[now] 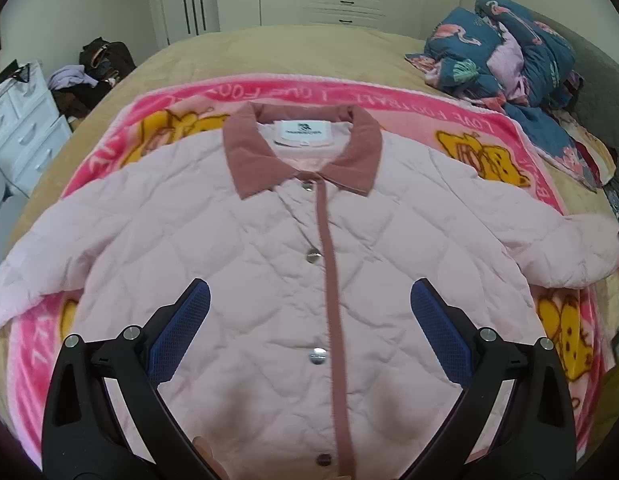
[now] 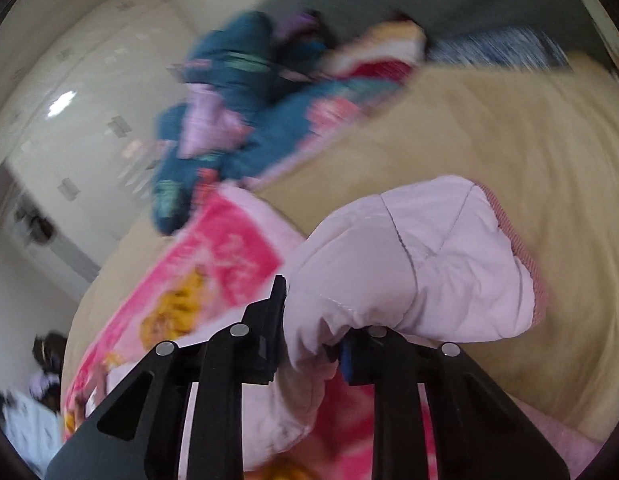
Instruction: Fold large clothes
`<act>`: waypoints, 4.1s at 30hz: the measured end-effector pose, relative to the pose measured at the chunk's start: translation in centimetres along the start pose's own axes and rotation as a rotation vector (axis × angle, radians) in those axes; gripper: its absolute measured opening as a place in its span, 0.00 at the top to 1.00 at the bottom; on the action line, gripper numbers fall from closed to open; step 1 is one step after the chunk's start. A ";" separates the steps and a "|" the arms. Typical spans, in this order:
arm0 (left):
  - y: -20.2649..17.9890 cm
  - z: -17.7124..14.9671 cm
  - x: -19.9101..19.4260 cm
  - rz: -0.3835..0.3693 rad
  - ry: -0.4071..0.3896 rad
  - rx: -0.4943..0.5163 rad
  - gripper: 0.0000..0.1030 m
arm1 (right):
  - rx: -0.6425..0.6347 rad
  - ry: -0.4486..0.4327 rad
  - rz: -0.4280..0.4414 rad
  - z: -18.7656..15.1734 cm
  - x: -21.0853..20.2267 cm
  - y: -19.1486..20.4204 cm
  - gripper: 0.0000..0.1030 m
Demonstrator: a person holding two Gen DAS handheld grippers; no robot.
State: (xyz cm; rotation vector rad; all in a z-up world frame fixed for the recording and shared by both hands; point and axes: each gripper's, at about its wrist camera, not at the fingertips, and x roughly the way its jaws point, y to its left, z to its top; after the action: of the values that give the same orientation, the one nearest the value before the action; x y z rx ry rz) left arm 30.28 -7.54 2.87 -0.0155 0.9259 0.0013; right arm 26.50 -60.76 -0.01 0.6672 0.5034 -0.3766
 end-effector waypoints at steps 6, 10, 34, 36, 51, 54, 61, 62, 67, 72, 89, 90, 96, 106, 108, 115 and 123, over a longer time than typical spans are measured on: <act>2.9 0.6 -1.0 0.008 -0.018 -0.021 0.09 | -0.195 -0.071 0.140 1.0 -3.1 9.4 0.81; 5.4 1.1 -1.7 0.024 -0.033 -0.039 0.09 | -0.285 -0.082 0.229 0.5 -4.3 15.0 0.81; 16.6 2.5 -3.7 -0.043 -0.133 -0.217 0.09 | -0.550 -0.032 0.489 -8.1 -7.7 34.5 0.82; 17.3 2.3 -3.6 -0.051 -0.135 -0.233 0.09 | -0.570 -0.022 0.497 -9.5 -7.6 35.8 0.82; 21.2 1.2 -3.3 -0.116 -0.137 -0.325 0.09 | -0.673 0.150 0.539 -21.2 -4.7 41.7 0.82; 21.7 1.1 -2.9 -0.157 -0.135 -0.360 0.09 | -0.693 0.177 0.538 -23.3 -4.0 41.9 0.82; 22.0 0.5 -1.2 -0.237 -0.092 -0.398 0.09 | -0.731 0.233 0.526 -27.5 -2.8 41.6 0.81; 22.0 0.5 -1.0 -0.250 -0.089 -0.404 0.09 | -0.740 0.251 0.522 -28.4 -2.5 41.5 0.81; 22.3 0.1 -0.1 -0.323 -0.073 -0.443 0.09 | -0.782 0.333 0.529 -31.9 -1.5 41.1 0.76; 22.5 -0.3 0.5 -0.385 -0.064 -0.485 0.09 | -0.858 0.408 0.541 -35.3 -1.8 41.4 0.60; 19.3 -2.3 6.0 -0.464 0.092 -0.477 0.09 | -0.843 0.465 0.527 -33.0 -5.3 37.0 0.05; 19.0 -2.5 6.5 -0.474 0.108 -0.483 0.09 | -0.819 0.459 0.519 -32.1 -5.2 36.4 0.05; 17.3 -3.2 8.5 -0.365 0.126 -0.436 0.23 | -0.678 0.406 0.392 -26.7 -4.4 30.7 0.05; 16.0 -0.9 2.7 -0.237 -0.116 -0.213 0.93 | -0.591 0.334 0.269 -22.6 -3.2 25.8 0.05; 16.4 -0.2 0.8 -0.215 -0.177 -0.183 0.93 | -0.592 0.306 0.272 -22.1 -3.0 25.9 0.05; 17.8 0.0 2.2 -0.144 -0.157 -0.184 0.93 | -0.590 0.314 0.264 -21.7 -0.8 27.7 0.05; 18.6 -2.2 5.8 -0.110 -0.037 -0.190 0.91 | -0.620 0.373 0.246 -22.9 1.7 30.2 0.06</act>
State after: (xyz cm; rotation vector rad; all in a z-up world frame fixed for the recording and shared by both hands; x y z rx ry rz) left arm 31.88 10.98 -3.29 -0.2418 0.8840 -0.0121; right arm 35.18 -23.88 -1.61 0.1849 0.8357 0.1472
